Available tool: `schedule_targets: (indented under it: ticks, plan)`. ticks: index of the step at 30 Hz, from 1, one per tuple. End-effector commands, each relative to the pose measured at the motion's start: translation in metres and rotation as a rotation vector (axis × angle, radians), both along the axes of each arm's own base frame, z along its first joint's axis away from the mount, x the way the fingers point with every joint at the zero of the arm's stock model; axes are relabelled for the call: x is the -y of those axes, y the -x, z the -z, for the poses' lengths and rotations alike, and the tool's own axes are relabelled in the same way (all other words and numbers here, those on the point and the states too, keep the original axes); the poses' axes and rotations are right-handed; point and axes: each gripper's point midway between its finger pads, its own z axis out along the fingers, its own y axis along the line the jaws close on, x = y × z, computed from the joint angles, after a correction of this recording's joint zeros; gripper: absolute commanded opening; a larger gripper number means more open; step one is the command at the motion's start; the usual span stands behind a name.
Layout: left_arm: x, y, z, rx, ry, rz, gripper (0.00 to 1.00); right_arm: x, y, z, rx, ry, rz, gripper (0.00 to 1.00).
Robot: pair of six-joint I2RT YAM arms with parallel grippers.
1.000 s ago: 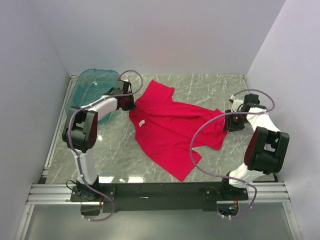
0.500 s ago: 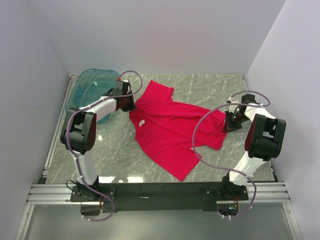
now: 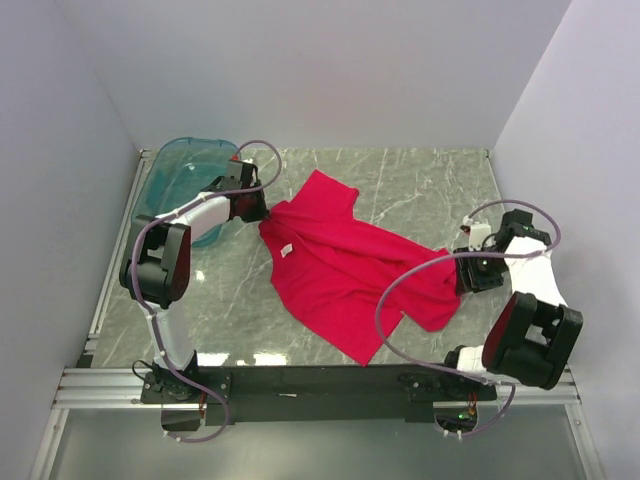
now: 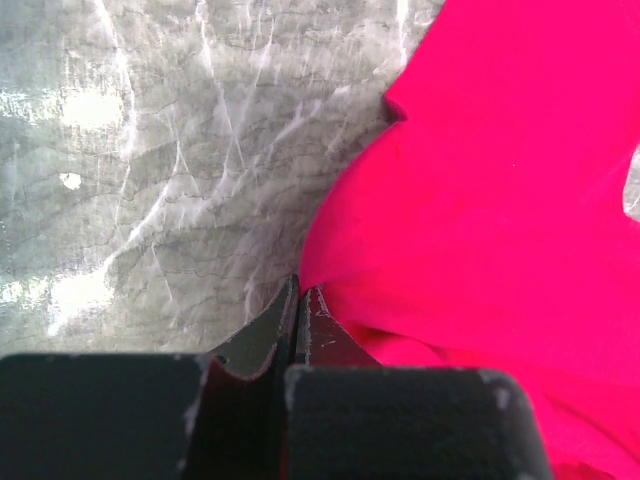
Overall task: Fold and stack the t-shirts
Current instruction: Flatten the tshirt out
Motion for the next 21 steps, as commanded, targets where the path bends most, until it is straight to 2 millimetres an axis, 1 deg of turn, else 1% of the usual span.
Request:
schedule_targets:
  ticks: [1,2,3,4,5,6,7,8,9,10,11,12,13,17,20,21]
  plan:
    - [0.003,-0.005,-0.031,0.074,0.041,0.011,0.00,0.017,-0.022,-0.007,0.041,0.007,0.035,0.60]
    - [0.005,-0.004,-0.031,0.074,0.048,0.017,0.00,0.015,-0.037,-0.009,0.075,-0.026,0.044,0.61]
    - [0.005,-0.004,-0.032,0.075,0.052,0.018,0.00,0.019,-0.055,-0.017,0.110,-0.034,0.051,0.63]
    - [0.006,-0.003,-0.031,0.075,0.055,0.021,0.00,0.017,-0.066,-0.007,0.077,-0.082,0.078,0.64]
    - [0.007,-0.002,-0.030,0.071,0.060,0.024,0.00,0.012,-0.079,-0.007,0.090,-0.127,0.081,0.65]
    - [0.007,-0.002,-0.030,0.071,0.062,0.026,0.00,0.014,-0.096,-0.012,0.114,-0.140,0.081,0.65]
    - [0.007,-0.002,-0.030,0.070,0.063,0.027,0.00,0.010,-0.104,-0.009,0.098,-0.162,0.087,0.66]
    - [0.008,-0.001,-0.029,0.069,0.064,0.029,0.00,0.004,-0.111,0.005,0.051,-0.187,0.080,0.66]
    - [0.009,-0.001,-0.029,0.070,0.070,0.032,0.00,0.003,-0.123,0.006,0.058,-0.191,0.077,0.66]
    - [0.009,-0.001,-0.028,0.067,0.070,0.033,0.00,0.000,-0.127,0.017,0.025,-0.202,0.091,0.66]
    - [0.009,-0.001,-0.028,0.066,0.071,0.034,0.00,-0.004,-0.131,0.020,0.016,-0.202,0.085,0.66]
    - [0.010,-0.001,-0.027,0.061,0.072,0.036,0.00,-0.002,-0.135,0.023,0.009,-0.193,0.091,0.66]
    - [0.010,-0.001,-0.027,0.063,0.072,0.036,0.00,-0.002,-0.136,0.029,-0.013,-0.191,0.103,0.66]
    - [0.012,-0.001,-0.027,0.062,0.080,0.041,0.00,0.005,-0.133,0.043,-0.043,-0.158,0.107,0.64]
    - [0.014,-0.002,-0.027,0.060,0.090,0.044,0.00,0.002,-0.127,0.049,-0.073,-0.174,0.090,0.56]
    - [0.014,-0.002,-0.026,0.060,0.091,0.045,0.00,-0.001,-0.125,0.049,-0.083,-0.184,0.084,0.45]
